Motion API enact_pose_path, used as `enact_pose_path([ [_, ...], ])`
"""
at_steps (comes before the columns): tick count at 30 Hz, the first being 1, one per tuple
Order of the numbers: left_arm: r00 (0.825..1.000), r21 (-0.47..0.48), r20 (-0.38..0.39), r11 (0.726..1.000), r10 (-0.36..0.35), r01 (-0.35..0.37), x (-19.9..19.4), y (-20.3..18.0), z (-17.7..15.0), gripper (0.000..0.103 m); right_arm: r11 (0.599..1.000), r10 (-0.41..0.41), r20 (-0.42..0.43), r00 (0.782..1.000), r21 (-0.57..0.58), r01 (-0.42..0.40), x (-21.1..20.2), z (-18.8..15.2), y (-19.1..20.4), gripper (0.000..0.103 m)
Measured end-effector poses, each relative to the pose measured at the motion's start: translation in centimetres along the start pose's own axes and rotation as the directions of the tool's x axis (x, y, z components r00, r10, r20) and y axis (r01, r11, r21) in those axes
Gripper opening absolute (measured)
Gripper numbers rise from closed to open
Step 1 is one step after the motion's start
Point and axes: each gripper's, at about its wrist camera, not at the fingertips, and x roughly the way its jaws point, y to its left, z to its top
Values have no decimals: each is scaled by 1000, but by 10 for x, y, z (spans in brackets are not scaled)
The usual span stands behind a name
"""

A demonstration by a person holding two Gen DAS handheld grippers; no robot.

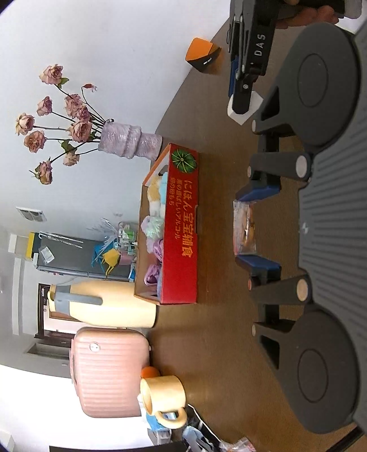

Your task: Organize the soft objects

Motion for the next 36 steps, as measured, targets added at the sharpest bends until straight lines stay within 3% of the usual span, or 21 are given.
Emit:
enact_pose_path([
  [4, 997, 53, 33, 996, -70, 69, 29, 0, 41, 41, 998, 63, 16, 998, 20, -63, 16, 29, -9, 29],
  [9, 992, 51, -47, 991, -118, 121, 117, 11, 112, 41, 989, 141, 10, 990, 39, -141, 88, 118, -28, 29],
  [11, 986, 4, -109, 991, -129, 130, 160, 18, 132, 41, 976, 199, -67, 978, 108, -191, 142, 158, -42, 29],
  [14, 978, -31, -191, 996, -89, 84, 217, 28, 148, 41, 978, 181, -187, 965, 134, -158, 218, 195, -48, 29],
  [20, 951, 2, -308, 999, -30, 32, 285, 33, 141, 46, 991, 117, -410, 905, 102, -82, 332, 206, -39, 29],
  [23, 943, 24, -332, 999, -30, 40, 295, 35, 134, 59, 996, 82, -454, 887, 76, -53, 357, 196, -35, 33],
  [26, 940, -21, -337, 999, -52, 48, 299, 46, 134, 68, 995, 85, -464, 882, 90, -48, 365, 192, -36, 35],
  [29, 937, -47, -345, 998, -57, 44, 297, 51, 140, 70, 996, 80, -477, 875, 73, -51, 365, 189, -33, 41],
  [34, 960, -11, -279, 1000, -23, 21, 252, 51, 165, 76, 995, 79, -434, 897, 89, -44, 333, 206, -38, 47],
  [36, 972, 10, -234, 1000, 3, -1, 224, 52, 178, 81, 996, 67, -393, 917, 83, -37, 304, 222, -43, 53],
])
